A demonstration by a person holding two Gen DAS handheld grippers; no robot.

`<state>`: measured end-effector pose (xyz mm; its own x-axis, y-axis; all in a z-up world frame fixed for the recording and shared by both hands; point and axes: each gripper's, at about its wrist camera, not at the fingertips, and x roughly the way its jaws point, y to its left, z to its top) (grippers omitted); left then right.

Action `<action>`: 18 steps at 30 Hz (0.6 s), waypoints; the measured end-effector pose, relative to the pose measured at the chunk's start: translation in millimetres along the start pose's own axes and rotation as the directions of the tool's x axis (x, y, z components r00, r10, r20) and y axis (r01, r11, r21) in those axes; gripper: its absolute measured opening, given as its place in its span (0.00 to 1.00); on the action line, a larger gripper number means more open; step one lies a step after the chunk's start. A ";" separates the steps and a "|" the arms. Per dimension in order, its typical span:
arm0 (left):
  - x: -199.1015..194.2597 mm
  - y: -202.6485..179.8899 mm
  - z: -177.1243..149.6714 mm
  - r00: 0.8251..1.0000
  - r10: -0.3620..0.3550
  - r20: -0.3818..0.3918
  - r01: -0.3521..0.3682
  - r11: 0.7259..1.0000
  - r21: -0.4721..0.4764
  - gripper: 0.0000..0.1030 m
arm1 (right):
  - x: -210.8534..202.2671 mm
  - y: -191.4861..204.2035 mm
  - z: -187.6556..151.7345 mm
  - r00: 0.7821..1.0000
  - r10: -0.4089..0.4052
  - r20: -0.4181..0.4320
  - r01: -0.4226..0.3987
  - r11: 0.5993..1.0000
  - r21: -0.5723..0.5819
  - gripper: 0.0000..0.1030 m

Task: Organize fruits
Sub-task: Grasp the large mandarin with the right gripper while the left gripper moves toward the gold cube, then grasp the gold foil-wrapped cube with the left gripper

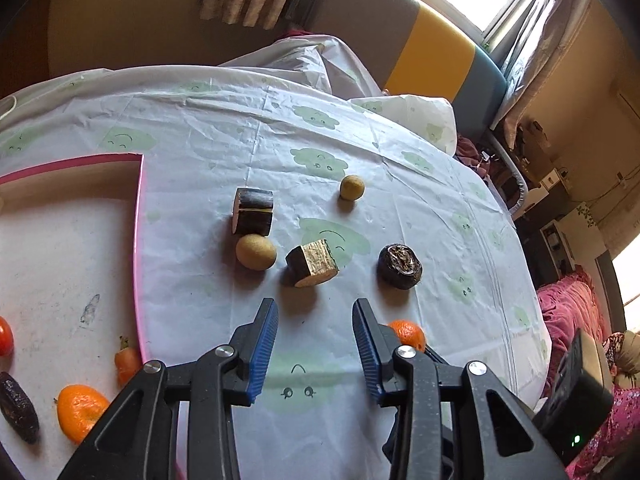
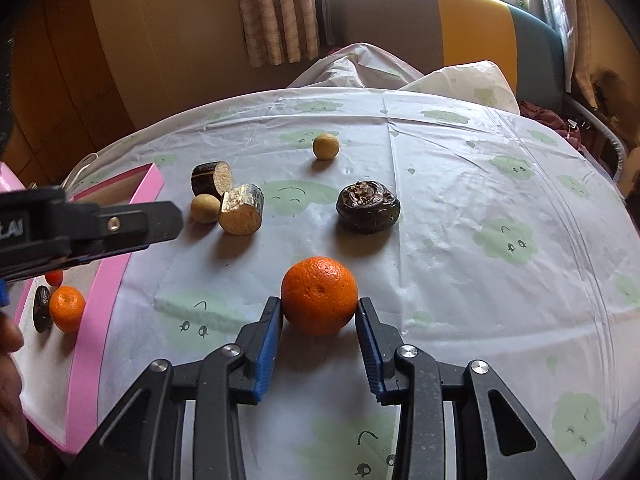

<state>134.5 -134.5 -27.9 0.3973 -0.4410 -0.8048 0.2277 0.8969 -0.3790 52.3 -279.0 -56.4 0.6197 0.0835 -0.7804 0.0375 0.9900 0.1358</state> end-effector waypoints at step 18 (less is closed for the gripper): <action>50.6 -8.9 19.7 0.993 0.102 -0.052 -0.106 0.992 -0.062 0.42 | 1.6 -5.4 -7.7 0.999 0.039 0.023 -0.039 0.999 0.005 0.38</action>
<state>170.1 -165.5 -56.3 0.3718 -0.3445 -0.8620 0.1286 0.9387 -0.3197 47.0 -283.4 -63.1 0.6385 0.1192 -0.7603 0.0176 0.9854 0.1693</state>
